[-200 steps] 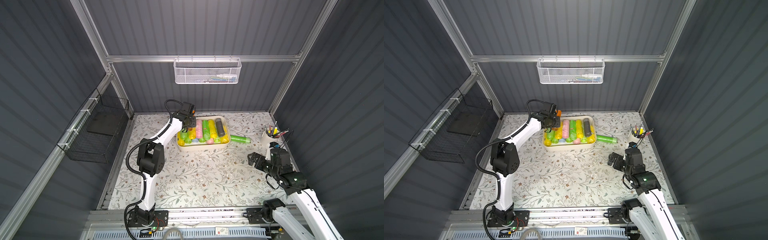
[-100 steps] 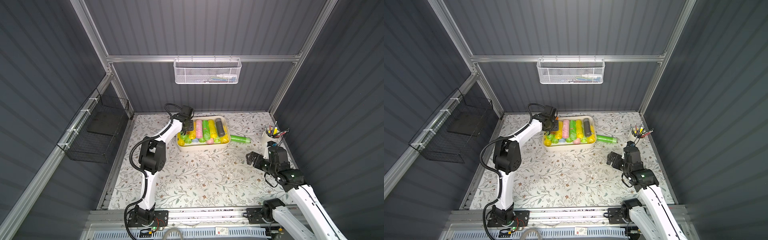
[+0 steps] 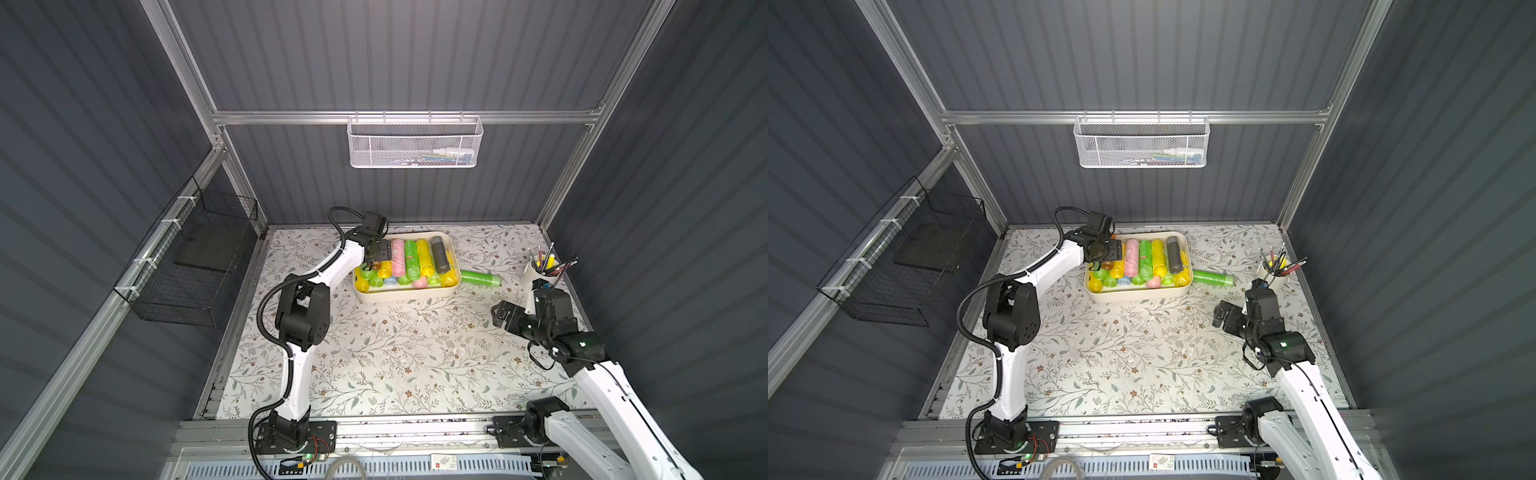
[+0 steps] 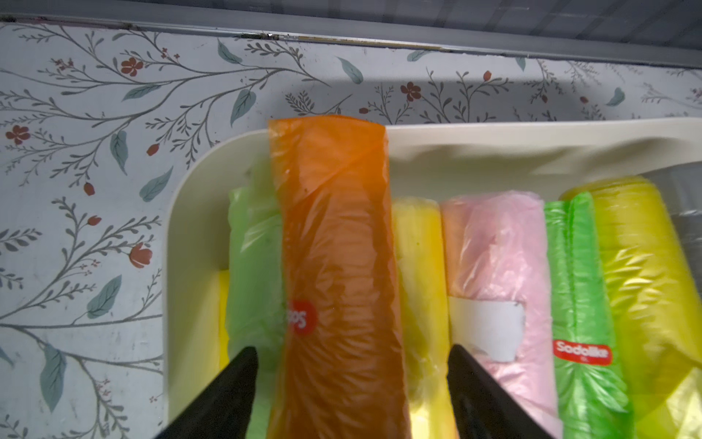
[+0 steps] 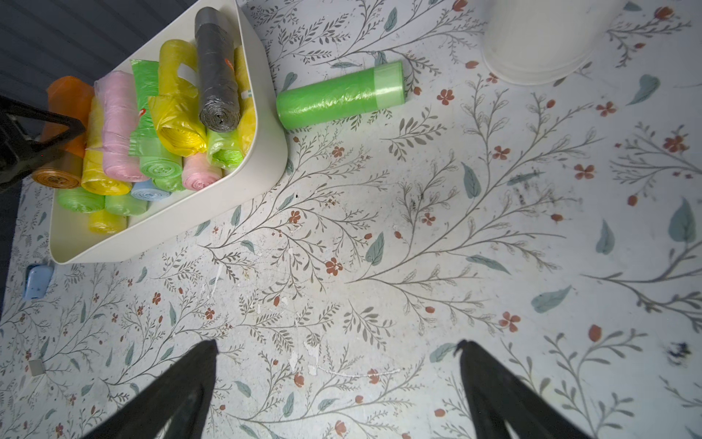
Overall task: Put the roll of trash bags into the storage box
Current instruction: Place the roll of trash bags in the storage box, then pick up the roll of trash bags from the center of the board.
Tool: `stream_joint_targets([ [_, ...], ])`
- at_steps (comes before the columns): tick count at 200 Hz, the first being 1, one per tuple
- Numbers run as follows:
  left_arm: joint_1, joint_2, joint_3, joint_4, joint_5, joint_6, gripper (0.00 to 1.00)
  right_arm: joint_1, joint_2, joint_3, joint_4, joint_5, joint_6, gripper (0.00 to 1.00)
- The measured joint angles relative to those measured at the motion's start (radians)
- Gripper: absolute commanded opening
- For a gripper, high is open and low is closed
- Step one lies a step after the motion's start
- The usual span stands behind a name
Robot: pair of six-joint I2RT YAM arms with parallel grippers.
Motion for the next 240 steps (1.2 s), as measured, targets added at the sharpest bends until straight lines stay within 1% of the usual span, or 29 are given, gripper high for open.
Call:
stream_joint_targets([
  [39, 0.0, -0.076, -0.034, 0.008, 0.0, 0.002, 1.0, 0.0, 0.216, 0.117, 0.007, 0.044, 0.001, 0.99],
  [71, 0.0, -0.152, -0.095, 0.03, 0.0, 0.002, 1.0, -0.01, 0.372, 0.172, 0.04, 0.055, 0.054, 0.99],
  [99, 0.0, -0.231, -0.187, 0.065, 0.005, 0.001, 1.0, -0.027, 0.476, 0.203, 0.107, 0.032, 0.15, 0.99],
  [127, 0.0, -0.325, -0.296, 0.11, 0.039, -0.003, 1.0, -0.031, 0.56, 0.228, 0.204, 0.022, 0.261, 0.99],
  [162, -0.009, -0.432, -0.385, 0.141, 0.073, -0.006, 1.0, -0.043, 0.716, 0.319, 0.282, 0.016, 0.402, 0.99],
  [201, -0.014, -0.52, -0.462, 0.171, 0.081, -0.006, 1.0, -0.05, 0.776, 0.327, 0.347, 0.034, 0.558, 0.98],
  [215, -0.014, -0.529, -0.482, 0.174, 0.085, -0.006, 1.0, -0.05, 0.785, 0.333, 0.357, 0.045, 0.592, 0.98],
  [240, -0.014, -0.53, -0.506, 0.179, 0.1, -0.007, 1.0, -0.054, 0.827, 0.364, 0.371, 0.044, 0.654, 0.93],
])
